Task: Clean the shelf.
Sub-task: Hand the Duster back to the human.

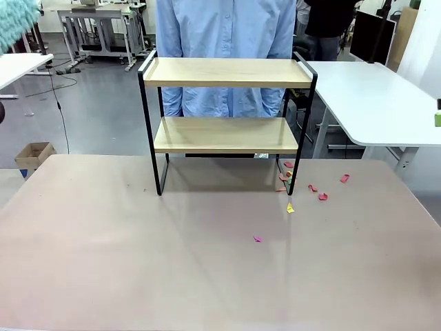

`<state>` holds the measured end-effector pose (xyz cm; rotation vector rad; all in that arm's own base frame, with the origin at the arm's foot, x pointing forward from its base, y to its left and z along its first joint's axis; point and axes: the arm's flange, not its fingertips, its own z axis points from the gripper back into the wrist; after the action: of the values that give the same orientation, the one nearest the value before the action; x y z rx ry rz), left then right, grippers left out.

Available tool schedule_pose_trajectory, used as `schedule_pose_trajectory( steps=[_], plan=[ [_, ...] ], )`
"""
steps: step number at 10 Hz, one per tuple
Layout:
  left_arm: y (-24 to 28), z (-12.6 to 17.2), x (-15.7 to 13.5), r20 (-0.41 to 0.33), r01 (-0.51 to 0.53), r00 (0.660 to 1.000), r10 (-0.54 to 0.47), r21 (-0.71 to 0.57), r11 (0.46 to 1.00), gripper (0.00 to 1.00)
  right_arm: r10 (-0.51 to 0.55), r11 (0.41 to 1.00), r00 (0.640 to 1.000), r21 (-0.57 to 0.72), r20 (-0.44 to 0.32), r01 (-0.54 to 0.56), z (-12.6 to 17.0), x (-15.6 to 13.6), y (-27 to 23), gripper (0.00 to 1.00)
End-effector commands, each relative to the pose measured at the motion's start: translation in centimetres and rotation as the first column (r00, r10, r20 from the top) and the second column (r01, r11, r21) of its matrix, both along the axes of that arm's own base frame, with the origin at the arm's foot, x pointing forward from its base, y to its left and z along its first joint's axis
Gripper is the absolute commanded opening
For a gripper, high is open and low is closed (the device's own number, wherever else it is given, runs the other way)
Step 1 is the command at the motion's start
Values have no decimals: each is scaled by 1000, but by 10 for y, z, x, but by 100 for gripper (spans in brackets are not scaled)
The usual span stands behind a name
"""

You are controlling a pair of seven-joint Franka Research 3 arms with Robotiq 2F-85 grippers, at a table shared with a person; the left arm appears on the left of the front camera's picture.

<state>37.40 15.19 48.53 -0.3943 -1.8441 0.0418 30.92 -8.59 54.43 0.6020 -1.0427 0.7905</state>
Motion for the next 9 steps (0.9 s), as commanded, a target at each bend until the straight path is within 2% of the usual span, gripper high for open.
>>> schedule_pose_trajectory(
  steps=[1, 3, 6, 8, 9],
  plan=[
    [-43, -62, -23, -52, -40, 998, 41, 21, 999, 17, 10, 1000, 999, 13, 37, -11, 0, 3, 0, 100],
    [-49, -105, -14, -149, -47, 987, 51, 32, 998, 17, 10, 1000, 999, 13, 37, -11, 0, 3, 0, 100],
    [-70, -155, -9, -204, -22, 979, 29, 39, 999, 17, 10, 1000, 999, 13, 37, -11, 0, 3, 0, 100],
    [-86, -161, -11, -119, 3, 993, 0, 28, 1000, 17, 10, 1000, 999, 13, 37, -11, 0, 3, 0, 100],
    [1, -132, 27, -248, 3, 969, 4, 27, 1000, 17, 10, 1000, 999, 13, 37, -11, 0, 3, 0, 100]
  ],
)
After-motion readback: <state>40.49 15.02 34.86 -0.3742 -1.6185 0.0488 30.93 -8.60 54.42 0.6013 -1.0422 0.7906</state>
